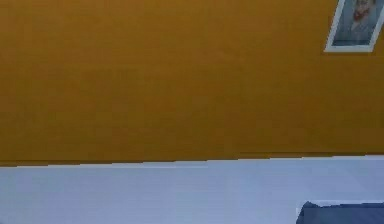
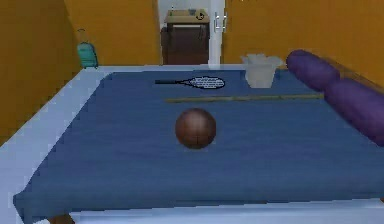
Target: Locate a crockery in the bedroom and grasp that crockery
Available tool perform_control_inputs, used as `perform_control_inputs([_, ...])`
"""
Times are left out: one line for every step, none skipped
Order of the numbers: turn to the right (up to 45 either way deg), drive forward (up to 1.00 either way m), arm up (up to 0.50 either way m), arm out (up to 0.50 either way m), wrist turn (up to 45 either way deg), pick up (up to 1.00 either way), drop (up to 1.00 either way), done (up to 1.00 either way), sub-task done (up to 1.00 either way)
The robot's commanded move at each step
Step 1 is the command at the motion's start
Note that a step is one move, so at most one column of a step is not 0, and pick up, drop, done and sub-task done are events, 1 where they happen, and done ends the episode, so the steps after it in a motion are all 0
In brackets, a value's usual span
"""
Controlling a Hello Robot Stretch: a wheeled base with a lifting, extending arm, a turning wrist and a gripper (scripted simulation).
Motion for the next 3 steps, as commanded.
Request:
perform_control_inputs([-36.0,0.0,0.0,0.0,0.0,0.0,0.0,0.0,0.0])
perform_control_inputs([0.0,0.7,0.0,0.0,0.0,0.0,0.0,0.0,0.0])
perform_control_inputs([-3.0,0.0,0.0,0.0,0.0,0.0,0.0,0.0,0.0])
